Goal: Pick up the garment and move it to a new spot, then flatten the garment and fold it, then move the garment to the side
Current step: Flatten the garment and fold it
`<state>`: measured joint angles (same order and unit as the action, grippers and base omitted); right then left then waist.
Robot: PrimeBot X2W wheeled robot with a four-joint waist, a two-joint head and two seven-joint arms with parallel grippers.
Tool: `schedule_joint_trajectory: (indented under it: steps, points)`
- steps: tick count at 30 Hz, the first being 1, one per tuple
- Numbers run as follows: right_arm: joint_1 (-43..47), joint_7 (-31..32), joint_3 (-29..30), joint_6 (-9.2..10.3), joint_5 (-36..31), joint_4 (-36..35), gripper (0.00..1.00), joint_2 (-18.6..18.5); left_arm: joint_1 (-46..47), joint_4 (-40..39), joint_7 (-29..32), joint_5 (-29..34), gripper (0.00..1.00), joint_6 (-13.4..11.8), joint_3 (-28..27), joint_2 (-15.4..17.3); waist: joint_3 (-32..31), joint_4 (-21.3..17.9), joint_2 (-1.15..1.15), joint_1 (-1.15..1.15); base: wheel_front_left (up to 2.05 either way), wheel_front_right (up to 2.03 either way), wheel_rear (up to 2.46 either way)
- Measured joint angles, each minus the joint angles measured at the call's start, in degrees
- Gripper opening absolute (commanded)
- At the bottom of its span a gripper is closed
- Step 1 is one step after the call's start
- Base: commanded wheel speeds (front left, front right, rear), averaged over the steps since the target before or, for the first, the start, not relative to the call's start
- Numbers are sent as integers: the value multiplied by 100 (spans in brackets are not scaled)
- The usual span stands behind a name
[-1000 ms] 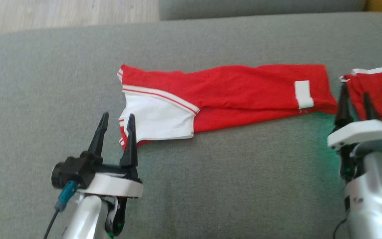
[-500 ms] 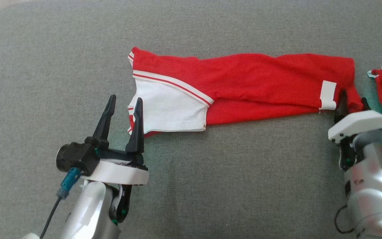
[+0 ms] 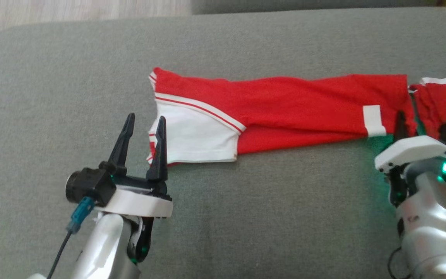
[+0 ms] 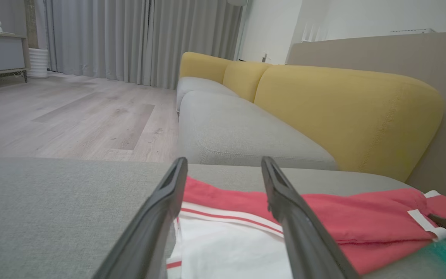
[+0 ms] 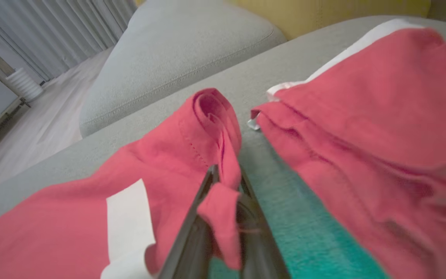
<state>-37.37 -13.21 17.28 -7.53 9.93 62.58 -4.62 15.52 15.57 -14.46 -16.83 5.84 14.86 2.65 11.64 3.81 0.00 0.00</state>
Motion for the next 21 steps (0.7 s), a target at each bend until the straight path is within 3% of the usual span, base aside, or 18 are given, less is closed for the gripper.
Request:
schedule_joint_trajectory:
  steps: [9,16,21]
  points:
    - [648,-66,35,0,278,-525,0,-503,-322,23,0,-34,100,4,36,-1,-437,-255,0,-1,0,0,0]
    - [677,43,-332,0,539,-926,0,-208,-453,29,0,-134,100,-16,51,-1,-775,-291,0,-1,0,0,0]
    - [741,402,-900,0,917,-1385,0,55,-576,12,0,-134,100,-58,-18,0,-985,-77,0,-1,0,0,0]
